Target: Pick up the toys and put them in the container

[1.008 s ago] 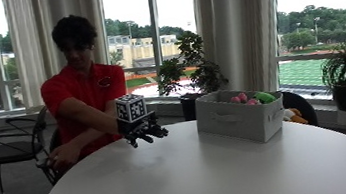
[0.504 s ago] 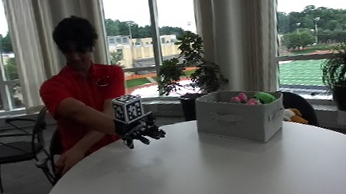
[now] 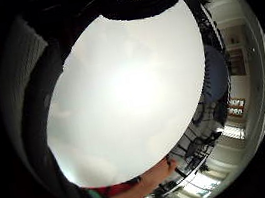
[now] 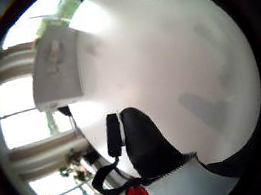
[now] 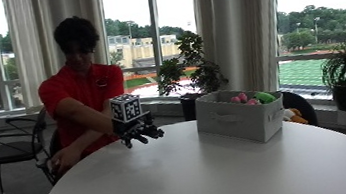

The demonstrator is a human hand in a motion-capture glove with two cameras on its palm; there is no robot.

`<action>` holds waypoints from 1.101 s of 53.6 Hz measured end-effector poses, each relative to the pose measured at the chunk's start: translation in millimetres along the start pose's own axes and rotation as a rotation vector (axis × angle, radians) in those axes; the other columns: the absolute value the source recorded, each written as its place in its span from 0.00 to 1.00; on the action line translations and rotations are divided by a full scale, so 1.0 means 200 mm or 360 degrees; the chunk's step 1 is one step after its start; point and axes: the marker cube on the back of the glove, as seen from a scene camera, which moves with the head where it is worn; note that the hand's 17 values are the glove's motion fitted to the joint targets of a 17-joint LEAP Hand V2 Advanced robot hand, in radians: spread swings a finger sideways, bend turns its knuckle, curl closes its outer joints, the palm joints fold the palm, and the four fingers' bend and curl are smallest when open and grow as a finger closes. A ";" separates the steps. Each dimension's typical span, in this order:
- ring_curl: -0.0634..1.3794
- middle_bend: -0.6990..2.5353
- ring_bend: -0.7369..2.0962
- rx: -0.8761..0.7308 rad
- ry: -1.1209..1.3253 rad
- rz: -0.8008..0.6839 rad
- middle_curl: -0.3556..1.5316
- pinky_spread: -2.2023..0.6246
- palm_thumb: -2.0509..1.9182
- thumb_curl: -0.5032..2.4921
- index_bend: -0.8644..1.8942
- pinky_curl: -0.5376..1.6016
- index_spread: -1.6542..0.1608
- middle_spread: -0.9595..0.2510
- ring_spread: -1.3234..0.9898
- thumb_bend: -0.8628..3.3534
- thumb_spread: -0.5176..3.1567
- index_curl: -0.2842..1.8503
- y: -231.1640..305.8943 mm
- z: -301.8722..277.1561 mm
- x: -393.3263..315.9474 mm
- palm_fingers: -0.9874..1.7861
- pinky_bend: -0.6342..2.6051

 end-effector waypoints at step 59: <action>0.14 0.26 0.31 -0.0017 0.0030 -0.0003 0.30 0.81 0.50 0.25 0.39 0.41 0.67 0.70 0.55 0.19 0.44 0.34 0.10 0.05 -0.02 0.31 0.41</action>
